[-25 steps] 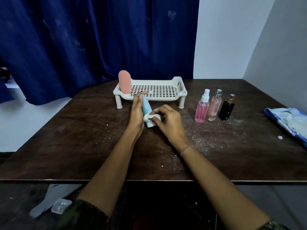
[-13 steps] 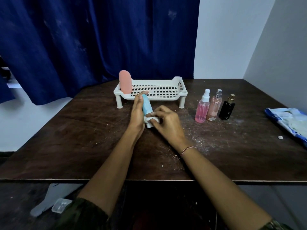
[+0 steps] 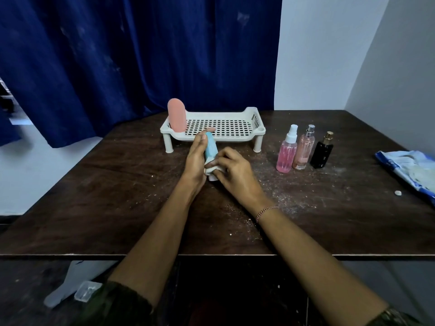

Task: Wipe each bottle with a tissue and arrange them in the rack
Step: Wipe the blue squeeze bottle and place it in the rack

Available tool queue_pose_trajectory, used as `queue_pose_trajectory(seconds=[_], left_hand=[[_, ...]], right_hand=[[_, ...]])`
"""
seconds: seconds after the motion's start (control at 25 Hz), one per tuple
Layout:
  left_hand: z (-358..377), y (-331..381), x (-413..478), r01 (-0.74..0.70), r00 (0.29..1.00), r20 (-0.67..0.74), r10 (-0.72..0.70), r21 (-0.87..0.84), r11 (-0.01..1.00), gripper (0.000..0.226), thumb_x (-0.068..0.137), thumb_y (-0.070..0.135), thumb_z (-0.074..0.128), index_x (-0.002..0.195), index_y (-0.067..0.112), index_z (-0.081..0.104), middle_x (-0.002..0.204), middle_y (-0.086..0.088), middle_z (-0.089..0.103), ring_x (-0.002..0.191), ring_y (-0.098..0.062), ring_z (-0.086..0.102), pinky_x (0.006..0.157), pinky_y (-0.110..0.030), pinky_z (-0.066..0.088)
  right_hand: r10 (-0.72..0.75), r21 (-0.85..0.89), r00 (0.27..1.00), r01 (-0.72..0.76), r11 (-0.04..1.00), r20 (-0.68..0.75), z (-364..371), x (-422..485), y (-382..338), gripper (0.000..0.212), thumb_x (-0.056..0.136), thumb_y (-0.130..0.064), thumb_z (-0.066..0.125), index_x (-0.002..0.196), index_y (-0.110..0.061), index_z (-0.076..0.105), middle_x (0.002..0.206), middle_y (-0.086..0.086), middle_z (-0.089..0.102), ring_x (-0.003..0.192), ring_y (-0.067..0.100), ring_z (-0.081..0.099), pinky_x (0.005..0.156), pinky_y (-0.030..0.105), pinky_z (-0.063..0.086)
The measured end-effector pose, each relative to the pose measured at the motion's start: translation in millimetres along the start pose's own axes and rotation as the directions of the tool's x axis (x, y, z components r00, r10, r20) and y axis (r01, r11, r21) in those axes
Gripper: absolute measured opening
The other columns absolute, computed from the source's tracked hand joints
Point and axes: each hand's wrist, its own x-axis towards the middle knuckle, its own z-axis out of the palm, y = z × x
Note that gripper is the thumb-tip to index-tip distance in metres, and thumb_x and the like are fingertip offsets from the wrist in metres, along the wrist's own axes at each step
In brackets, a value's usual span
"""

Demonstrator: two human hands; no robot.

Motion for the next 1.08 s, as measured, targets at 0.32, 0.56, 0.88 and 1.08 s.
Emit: queue_pose_trajectory(seconds=[0.32,0.56,0.88,1.08], left_hand=[[8,3,-7,-0.028,0.997,0.067,0.025,0.042,0.999,0.027,0.101,0.013,0.027,0.112,0.014,0.052,0.107,0.006,0.056,0.084,0.002,0.056,0.076,-0.016,0.047],[6,3,-6,-0.024,0.999,0.043,0.024,0.001,1.0,0.027,0.102,0.013,0.025,0.11,0.014,0.052,0.107,0.003,0.055,0.088,-0.001,0.055,0.076,-0.015,0.046],[6,1,-2,-0.017,0.999,0.036,0.019,-0.08,0.997,0.026,0.101,0.015,0.029,0.104,0.019,0.055,0.104,-0.004,0.053,0.084,-0.01,0.053,0.071,-0.019,0.05],[6,1,-2,-0.017,0.999,0.032,0.019,-0.084,0.996,0.025,0.1,0.015,0.031,0.103,0.019,0.055,0.099,-0.001,0.053,0.086,-0.008,0.056,0.072,-0.019,0.05]], right_hand=[[0.185,0.086,0.97,-0.173,0.981,-0.157,-12,2,2,0.015,0.077,0.003,0.069,0.09,-0.004,0.072,0.087,0.003,0.064,0.076,0.007,0.057,0.072,0.007,0.045],[-0.002,-0.173,0.993,-0.018,0.985,-0.117,-11,0,-5,0.017,0.073,-0.006,0.074,0.089,-0.012,0.072,0.087,0.0,0.063,0.083,0.019,0.05,0.073,0.027,0.045],[0.418,0.271,0.872,-0.351,0.896,-0.254,-15,7,1,0.012,0.081,-0.015,0.07,0.092,-0.009,0.07,0.089,0.0,0.067,0.077,0.009,0.059,0.069,0.012,0.046],[0.541,0.476,0.828,-0.419,0.773,-0.149,-16,8,4,0.017,0.085,-0.003,0.063,0.098,-0.014,0.064,0.09,-0.003,0.065,0.079,0.013,0.062,0.069,0.022,0.055]])
